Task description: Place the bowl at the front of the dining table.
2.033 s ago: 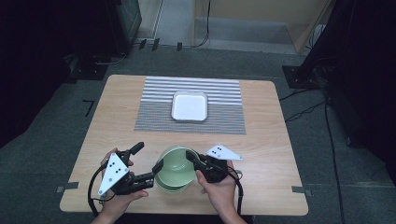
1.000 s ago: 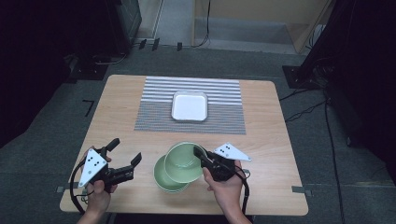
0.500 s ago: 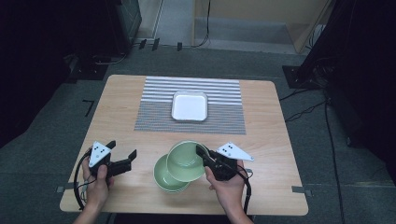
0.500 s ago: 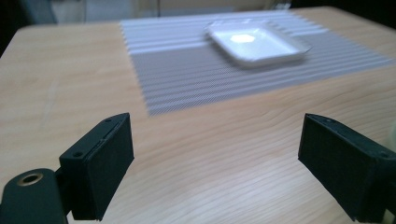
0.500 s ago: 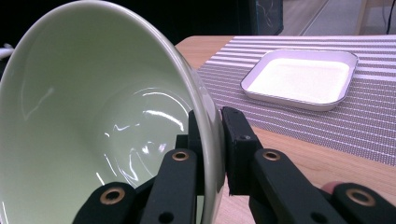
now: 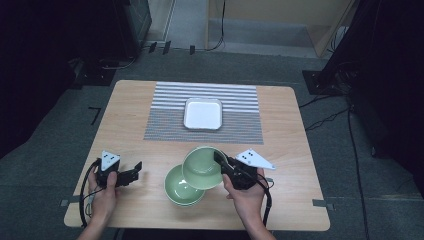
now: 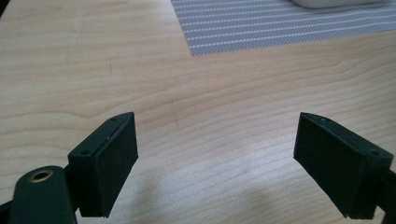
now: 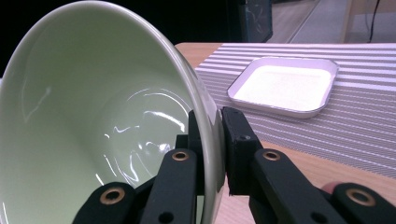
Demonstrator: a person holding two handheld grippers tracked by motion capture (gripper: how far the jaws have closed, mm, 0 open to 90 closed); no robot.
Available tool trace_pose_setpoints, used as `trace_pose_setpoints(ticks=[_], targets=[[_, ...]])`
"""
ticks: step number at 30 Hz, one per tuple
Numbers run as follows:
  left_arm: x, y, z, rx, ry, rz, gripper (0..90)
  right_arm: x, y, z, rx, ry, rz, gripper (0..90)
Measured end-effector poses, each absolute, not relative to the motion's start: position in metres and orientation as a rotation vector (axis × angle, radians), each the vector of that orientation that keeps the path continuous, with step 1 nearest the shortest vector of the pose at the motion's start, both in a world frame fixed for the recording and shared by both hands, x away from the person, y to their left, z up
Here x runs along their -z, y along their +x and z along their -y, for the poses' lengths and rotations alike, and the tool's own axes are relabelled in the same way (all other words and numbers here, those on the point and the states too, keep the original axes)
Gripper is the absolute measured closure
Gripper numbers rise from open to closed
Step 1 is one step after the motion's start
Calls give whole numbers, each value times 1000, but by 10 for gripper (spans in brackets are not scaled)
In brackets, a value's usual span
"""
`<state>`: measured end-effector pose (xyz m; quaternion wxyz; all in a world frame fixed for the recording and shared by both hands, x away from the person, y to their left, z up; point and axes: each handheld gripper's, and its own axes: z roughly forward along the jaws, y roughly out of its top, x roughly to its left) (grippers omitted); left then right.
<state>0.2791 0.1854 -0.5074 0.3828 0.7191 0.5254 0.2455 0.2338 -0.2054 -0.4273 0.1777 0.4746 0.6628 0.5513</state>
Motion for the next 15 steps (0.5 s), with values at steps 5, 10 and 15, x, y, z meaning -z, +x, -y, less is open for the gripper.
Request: trace_pose_setpoints(ticks=[5,10,15], targets=[[512,282,-184,-635,1867,-1369,133,425,238,211,-1558,1350,-1856,836],[516,283,-176,-681,1934,-1388,133,425,242,214,-1547,1354,-1849,836],[518,285,-176,-667,1950,-1415,132,423,246,216,-1540,1356,-1843,835]])
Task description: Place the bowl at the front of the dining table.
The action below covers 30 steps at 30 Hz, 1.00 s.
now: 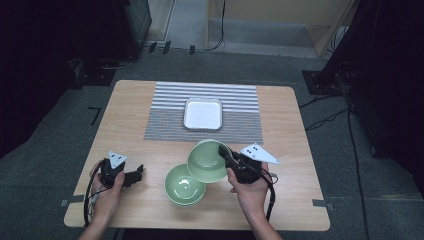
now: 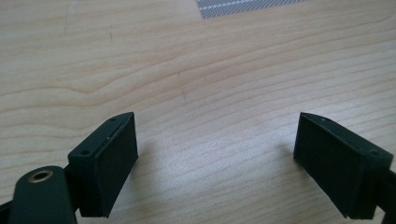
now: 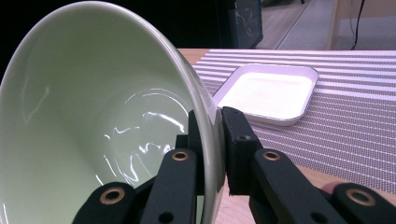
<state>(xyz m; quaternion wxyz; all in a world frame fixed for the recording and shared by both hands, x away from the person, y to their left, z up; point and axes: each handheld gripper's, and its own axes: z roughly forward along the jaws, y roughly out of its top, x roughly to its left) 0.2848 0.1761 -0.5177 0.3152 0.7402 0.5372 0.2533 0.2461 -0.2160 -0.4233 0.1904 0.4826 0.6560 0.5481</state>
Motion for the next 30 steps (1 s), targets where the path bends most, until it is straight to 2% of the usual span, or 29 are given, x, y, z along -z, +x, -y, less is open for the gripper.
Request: trace_pose_setpoints(ticks=[4,30], targets=[[518,287,-179,-631,1934,-1441,126,422,249,216,-1538,1356,-1839,835],[518,287,-179,-632,1936,-1442,120,411,284,216,-1466,1341,-1800,835]])
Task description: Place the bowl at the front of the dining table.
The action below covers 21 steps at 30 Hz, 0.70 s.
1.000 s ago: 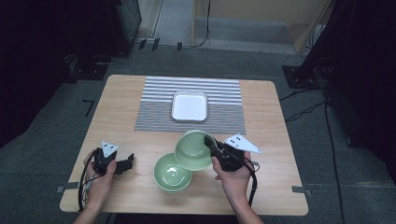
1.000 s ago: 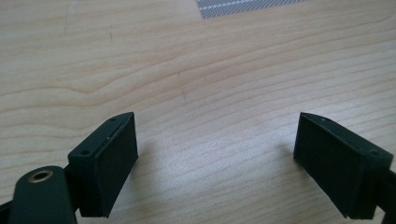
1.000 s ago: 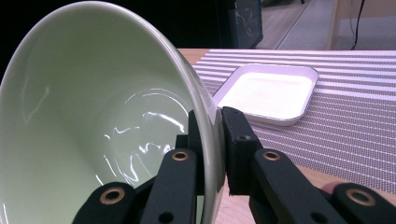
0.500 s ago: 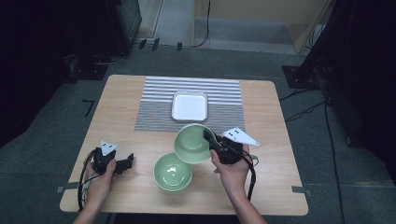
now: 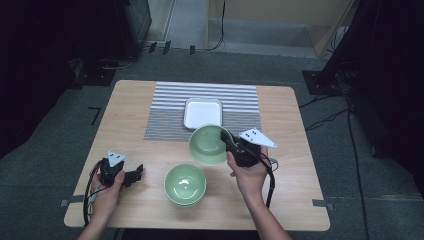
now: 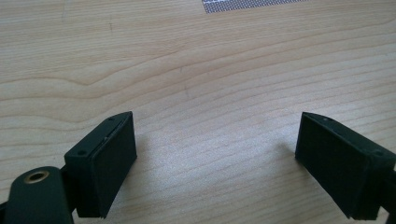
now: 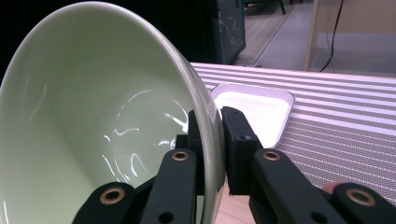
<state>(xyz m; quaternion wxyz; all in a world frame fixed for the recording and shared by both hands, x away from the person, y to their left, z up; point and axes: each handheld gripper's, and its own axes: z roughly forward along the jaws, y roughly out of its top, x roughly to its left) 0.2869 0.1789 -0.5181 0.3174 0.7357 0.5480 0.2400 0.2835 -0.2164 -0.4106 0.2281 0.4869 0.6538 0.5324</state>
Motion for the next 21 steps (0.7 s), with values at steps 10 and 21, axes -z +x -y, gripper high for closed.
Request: trace_pose_setpoints(ticks=[10,21], targets=[[518,287,-179,-630,1935,-1442,120,411,303,219,-1432,1357,-1771,835],[518,287,-179,-631,1937,-1442,120,414,331,214,-1391,1398,-1765,835]])
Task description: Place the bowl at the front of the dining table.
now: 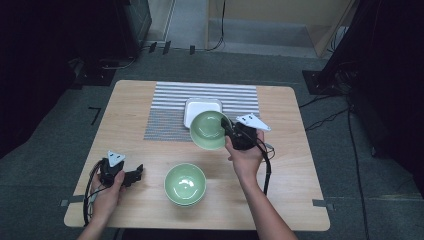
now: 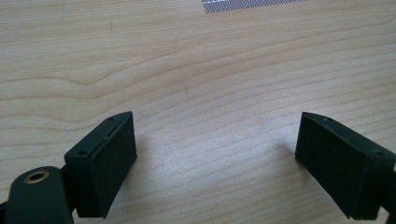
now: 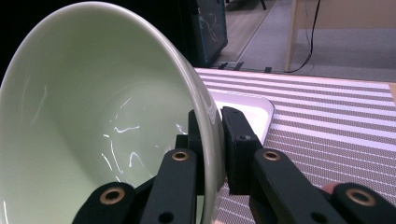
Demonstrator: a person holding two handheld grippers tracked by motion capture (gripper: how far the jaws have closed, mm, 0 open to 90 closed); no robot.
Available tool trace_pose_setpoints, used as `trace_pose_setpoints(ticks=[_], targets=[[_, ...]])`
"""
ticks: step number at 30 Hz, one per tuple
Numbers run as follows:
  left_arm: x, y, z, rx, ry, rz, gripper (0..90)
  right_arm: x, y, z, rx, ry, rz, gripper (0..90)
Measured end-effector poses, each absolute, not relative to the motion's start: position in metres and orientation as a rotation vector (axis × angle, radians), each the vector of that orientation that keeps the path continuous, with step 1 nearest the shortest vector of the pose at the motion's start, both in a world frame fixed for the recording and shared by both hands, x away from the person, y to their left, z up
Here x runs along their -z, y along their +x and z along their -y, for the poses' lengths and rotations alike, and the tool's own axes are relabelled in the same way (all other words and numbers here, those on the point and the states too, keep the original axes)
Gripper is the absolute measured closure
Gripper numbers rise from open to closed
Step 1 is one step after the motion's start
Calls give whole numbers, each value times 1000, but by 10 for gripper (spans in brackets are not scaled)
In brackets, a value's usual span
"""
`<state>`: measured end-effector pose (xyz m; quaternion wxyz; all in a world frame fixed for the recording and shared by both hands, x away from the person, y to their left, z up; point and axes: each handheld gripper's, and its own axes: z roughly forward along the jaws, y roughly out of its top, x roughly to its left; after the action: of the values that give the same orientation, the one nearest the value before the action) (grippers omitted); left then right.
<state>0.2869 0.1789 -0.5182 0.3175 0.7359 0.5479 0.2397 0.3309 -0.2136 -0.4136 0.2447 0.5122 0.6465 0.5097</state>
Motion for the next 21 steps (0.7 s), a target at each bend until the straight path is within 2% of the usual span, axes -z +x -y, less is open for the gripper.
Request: trace_pose_setpoints(ticks=[21], targets=[[518,287,-179,-629,1937,-1442,120,431,388,197,-1288,1474,-1764,836]])
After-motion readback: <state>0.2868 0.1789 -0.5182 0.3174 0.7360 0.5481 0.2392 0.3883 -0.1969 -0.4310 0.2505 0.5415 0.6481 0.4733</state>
